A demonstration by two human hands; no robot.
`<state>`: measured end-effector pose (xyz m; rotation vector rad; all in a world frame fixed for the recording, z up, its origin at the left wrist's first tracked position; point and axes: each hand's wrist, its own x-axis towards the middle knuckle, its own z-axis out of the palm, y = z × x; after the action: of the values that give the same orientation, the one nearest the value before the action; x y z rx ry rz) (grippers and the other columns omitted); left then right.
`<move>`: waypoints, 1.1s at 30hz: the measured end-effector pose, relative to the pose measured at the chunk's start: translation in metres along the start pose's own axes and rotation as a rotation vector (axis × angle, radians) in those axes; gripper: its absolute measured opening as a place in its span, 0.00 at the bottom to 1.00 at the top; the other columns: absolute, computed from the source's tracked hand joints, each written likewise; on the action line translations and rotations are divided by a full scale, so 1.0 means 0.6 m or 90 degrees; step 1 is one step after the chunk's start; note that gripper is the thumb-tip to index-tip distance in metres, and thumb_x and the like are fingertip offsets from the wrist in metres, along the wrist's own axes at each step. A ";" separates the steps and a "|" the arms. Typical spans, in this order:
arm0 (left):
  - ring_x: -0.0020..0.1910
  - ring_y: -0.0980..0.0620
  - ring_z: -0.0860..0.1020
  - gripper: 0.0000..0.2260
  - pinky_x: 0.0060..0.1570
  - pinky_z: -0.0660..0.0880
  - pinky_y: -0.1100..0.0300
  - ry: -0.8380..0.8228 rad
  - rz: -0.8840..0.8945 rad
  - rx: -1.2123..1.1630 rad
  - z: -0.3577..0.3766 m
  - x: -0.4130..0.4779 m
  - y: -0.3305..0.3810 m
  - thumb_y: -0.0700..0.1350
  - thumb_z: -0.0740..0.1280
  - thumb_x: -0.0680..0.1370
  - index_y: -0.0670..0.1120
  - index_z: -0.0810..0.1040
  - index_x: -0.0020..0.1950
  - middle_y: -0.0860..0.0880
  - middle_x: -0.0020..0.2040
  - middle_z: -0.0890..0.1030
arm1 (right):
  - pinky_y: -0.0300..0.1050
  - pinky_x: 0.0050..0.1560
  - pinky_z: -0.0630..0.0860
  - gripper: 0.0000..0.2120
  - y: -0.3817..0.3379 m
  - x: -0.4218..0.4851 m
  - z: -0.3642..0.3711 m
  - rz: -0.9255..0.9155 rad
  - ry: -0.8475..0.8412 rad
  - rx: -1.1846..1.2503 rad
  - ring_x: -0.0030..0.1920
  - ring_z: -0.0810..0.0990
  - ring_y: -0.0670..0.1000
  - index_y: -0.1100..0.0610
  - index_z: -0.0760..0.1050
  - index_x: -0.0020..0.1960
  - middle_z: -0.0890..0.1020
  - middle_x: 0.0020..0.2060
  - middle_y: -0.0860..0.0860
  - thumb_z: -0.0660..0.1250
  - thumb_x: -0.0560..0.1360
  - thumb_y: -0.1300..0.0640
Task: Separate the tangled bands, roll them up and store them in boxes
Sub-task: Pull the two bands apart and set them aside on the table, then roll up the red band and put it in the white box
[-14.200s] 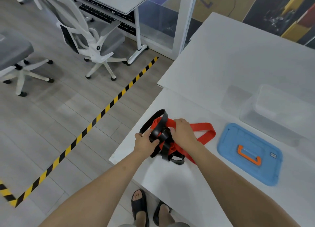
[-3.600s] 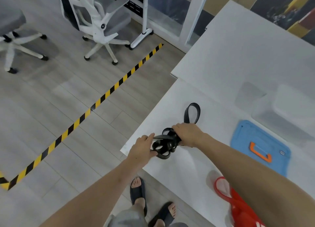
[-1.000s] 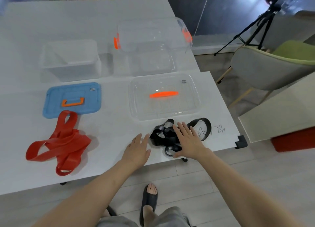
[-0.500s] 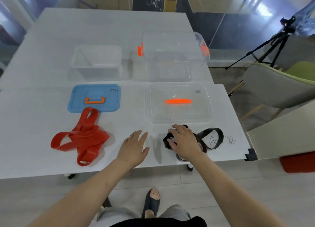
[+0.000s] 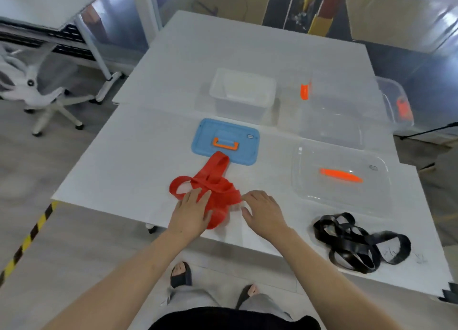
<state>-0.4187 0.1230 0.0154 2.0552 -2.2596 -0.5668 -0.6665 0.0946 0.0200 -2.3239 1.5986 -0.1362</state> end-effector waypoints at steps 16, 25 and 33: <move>0.78 0.41 0.66 0.28 0.72 0.71 0.44 -0.095 0.027 -0.104 -0.034 0.071 -0.198 0.47 0.64 0.82 0.50 0.62 0.82 0.45 0.80 0.66 | 0.53 0.61 0.76 0.11 -0.113 0.115 0.057 0.287 -0.097 0.074 0.60 0.82 0.56 0.50 0.77 0.63 0.83 0.59 0.50 0.63 0.82 0.53; 0.77 0.44 0.67 0.23 0.73 0.70 0.48 -0.036 0.010 -0.145 -0.109 0.088 -0.216 0.49 0.62 0.85 0.49 0.66 0.80 0.47 0.78 0.69 | 0.51 0.59 0.77 0.14 -0.157 0.141 -0.022 0.181 0.104 0.209 0.54 0.80 0.52 0.48 0.71 0.65 0.82 0.56 0.47 0.66 0.81 0.57; 0.75 0.50 0.71 0.21 0.74 0.66 0.55 -0.036 0.059 -0.254 -0.176 0.108 -0.148 0.51 0.65 0.84 0.52 0.70 0.78 0.50 0.76 0.73 | 0.35 0.59 0.72 0.15 -0.177 0.146 -0.106 0.100 0.084 0.337 0.57 0.78 0.39 0.42 0.72 0.64 0.79 0.57 0.37 0.68 0.82 0.57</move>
<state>-0.3139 0.0293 0.0743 1.7532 -2.0456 -0.9849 -0.5551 0.0353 0.1044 -1.8092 1.5623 -0.6063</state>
